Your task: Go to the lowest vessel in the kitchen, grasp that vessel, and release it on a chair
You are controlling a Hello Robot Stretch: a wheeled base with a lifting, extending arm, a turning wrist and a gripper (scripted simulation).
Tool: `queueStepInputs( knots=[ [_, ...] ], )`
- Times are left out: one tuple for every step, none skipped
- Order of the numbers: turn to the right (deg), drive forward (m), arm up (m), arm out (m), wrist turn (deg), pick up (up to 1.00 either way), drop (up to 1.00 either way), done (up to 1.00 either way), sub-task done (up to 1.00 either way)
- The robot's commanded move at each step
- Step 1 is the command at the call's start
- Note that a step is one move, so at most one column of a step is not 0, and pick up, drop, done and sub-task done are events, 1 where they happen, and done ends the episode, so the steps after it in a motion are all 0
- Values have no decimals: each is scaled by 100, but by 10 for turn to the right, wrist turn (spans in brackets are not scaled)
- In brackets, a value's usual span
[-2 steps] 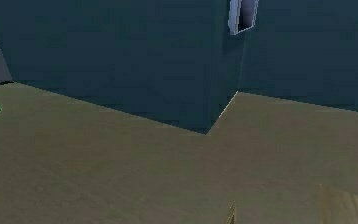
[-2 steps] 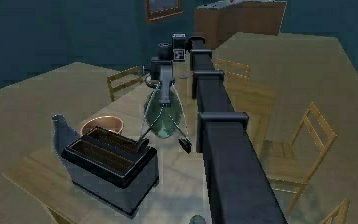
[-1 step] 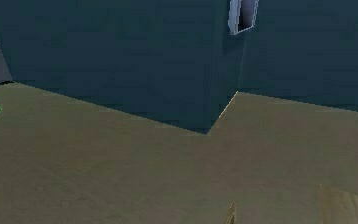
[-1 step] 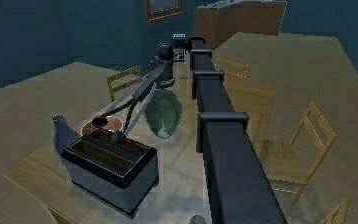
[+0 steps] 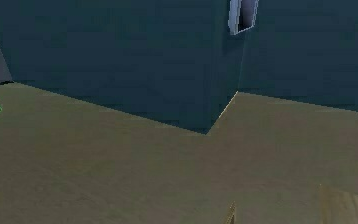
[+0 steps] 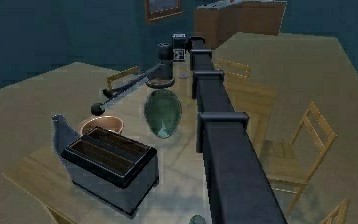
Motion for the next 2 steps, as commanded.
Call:
queueStepInputs(
  knots=[
    [0,0,0,2,0,0,0,0,0],
    [0,0,0,0,450,0,0,0,0]
  ],
)
